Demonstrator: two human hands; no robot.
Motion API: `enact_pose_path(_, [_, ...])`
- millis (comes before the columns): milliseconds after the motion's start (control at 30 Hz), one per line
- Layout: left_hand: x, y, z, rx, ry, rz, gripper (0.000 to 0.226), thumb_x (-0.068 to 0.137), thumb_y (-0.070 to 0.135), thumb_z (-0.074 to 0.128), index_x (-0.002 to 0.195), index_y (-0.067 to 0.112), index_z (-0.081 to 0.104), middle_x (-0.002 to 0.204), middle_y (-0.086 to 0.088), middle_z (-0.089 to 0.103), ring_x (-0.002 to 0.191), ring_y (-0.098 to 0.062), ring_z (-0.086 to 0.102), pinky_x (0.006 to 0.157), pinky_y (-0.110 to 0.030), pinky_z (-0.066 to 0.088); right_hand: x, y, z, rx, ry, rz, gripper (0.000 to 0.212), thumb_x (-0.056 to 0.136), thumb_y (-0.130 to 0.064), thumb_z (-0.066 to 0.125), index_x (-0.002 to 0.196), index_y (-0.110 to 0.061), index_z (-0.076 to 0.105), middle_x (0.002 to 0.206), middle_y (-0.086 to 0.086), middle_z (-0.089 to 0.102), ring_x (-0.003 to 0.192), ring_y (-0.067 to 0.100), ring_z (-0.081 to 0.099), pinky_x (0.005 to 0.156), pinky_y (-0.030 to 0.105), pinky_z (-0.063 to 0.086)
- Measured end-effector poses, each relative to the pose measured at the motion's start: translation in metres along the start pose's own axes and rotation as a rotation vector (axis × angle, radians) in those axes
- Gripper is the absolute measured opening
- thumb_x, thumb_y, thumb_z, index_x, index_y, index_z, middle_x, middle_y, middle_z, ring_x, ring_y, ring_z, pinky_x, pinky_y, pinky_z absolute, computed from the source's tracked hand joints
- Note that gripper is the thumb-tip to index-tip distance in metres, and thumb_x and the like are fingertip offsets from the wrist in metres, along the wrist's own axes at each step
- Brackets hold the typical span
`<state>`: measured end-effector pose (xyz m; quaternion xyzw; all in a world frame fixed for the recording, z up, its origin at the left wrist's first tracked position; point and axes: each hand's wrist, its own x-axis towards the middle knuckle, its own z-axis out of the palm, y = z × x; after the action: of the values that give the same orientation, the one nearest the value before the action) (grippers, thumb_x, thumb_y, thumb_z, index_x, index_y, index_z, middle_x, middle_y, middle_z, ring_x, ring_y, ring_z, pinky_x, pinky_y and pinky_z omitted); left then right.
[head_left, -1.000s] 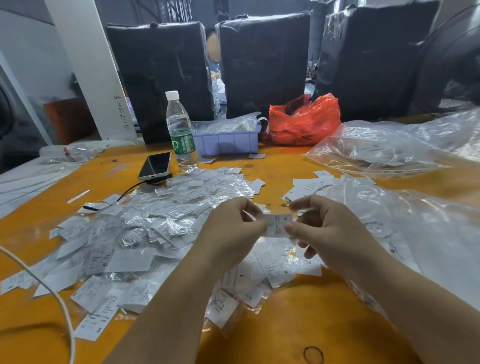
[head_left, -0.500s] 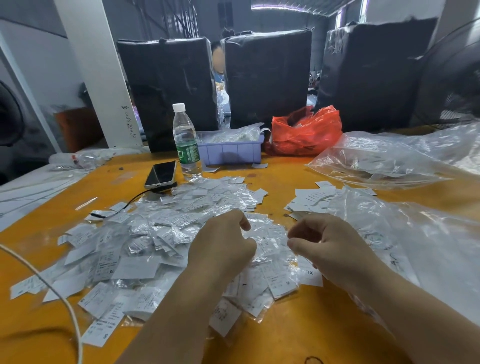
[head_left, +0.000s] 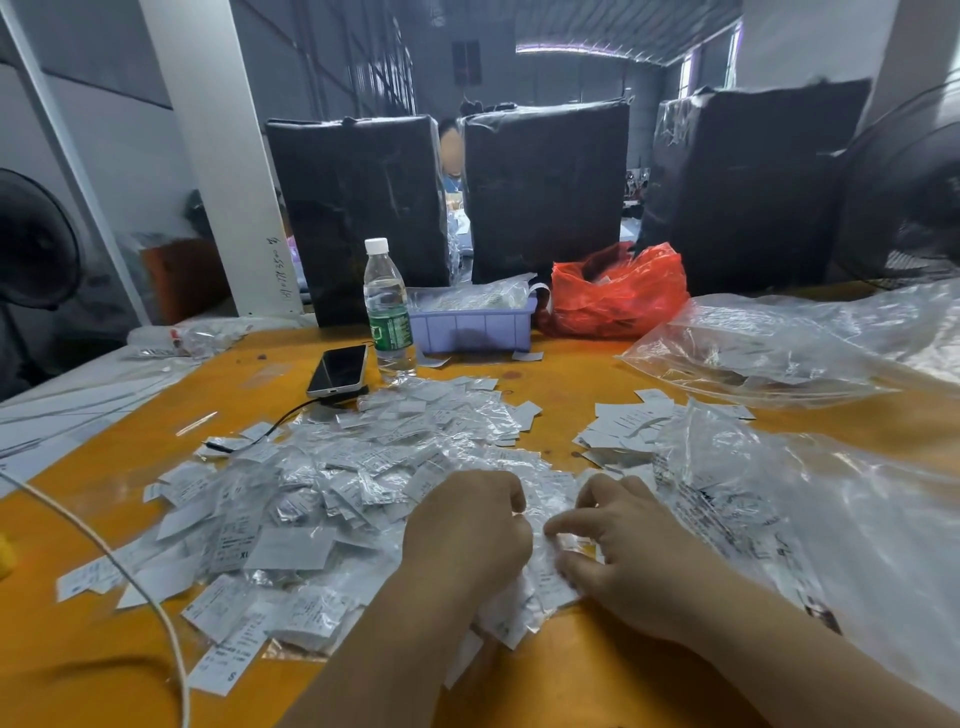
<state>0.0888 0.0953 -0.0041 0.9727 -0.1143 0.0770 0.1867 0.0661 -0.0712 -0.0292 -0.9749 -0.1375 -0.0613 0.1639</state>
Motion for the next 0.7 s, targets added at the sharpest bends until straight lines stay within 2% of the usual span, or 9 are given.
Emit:
enact_pose_path(133, [0.0,0.007,-0.006,0.048,0.073,0.073,0.023,0.092,0.032,0.051,0.11,0.031,0.066,0.104,0.009,0.064,0.094,-0.014,0.059,0.076,-0.03,0.052,-0.001,-0.006,0.003,-0.053,0.018,-0.059,0.038,0.097,-0.051,0.04,0.134,-0.044,0.048,0.125,-0.013,0.039,0.122,0.012,0.027,0.103,0.033,0.029])
enact_pose_path(233, [-0.001,0.008,-0.007,0.121,-0.045,0.046,0.028,0.091,0.031,0.053,0.117,0.031,0.062,0.115,0.007,0.062,0.103,-0.016,0.058,0.076,-0.029,0.048,-0.002,-0.009,0.005,-0.082,-0.034,-0.106,0.036,0.1,-0.05,0.035,0.132,-0.042,0.049,0.125,-0.011,0.043,0.119,0.015,0.032,0.099,0.034,0.032])
enact_pose_path(333, [-0.005,0.008,-0.005,0.231,-0.161,0.012,0.027,0.091,0.028,0.053,0.116,0.026,0.061,0.116,0.002,0.058,0.107,-0.02,0.056,0.08,-0.033,0.05,-0.003,-0.011,0.004,-0.043,-0.005,-0.127,0.043,0.101,-0.049,0.035,0.142,-0.04,0.04,0.134,-0.013,0.04,0.126,0.013,0.03,0.103,0.028,0.027])
enact_pose_path(500, [-0.014,0.002,-0.011,0.272,-0.084,0.06,0.029,0.094,0.028,0.048,0.122,0.026,0.056,0.122,0.004,0.054,0.112,-0.021,0.052,0.083,-0.034,0.046,-0.005,-0.017,0.008,-0.055,-0.043,-0.189,0.041,0.101,-0.049,0.034,0.137,-0.034,0.045,0.14,-0.01,0.041,0.128,0.013,0.032,0.101,0.027,0.028])
enact_pose_path(567, [-0.018,-0.005,-0.015,0.276,-0.04,0.077,0.03,0.094,0.024,0.047,0.122,0.027,0.055,0.124,0.005,0.054,0.112,-0.019,0.05,0.085,-0.033,0.047,-0.005,-0.017,0.007,-0.025,-0.021,-0.167,0.046,0.1,-0.052,0.035,0.142,-0.035,0.041,0.148,-0.012,0.035,0.135,0.01,0.026,0.106,0.025,0.024])
enact_pose_path(633, [-0.024,-0.011,-0.019,0.28,-0.03,0.091,0.031,0.093,0.021,0.045,0.122,0.027,0.055,0.124,0.006,0.054,0.111,-0.019,0.05,0.087,-0.034,0.047,-0.006,-0.017,0.005,-0.003,-0.023,-0.172,0.046,0.099,-0.052,0.038,0.142,-0.036,0.042,0.145,-0.017,0.036,0.136,0.007,0.026,0.107,0.023,0.024])
enact_pose_path(700, [-0.031,-0.015,-0.023,0.27,-0.028,0.105,0.03,0.094,0.02,0.042,0.12,0.027,0.055,0.124,0.006,0.054,0.112,-0.019,0.05,0.087,-0.034,0.045,-0.007,-0.017,0.002,0.013,-0.052,-0.197,0.037,0.098,-0.052,0.041,0.129,-0.035,0.052,0.13,-0.02,0.047,0.127,0.005,0.035,0.1,0.021,0.033])
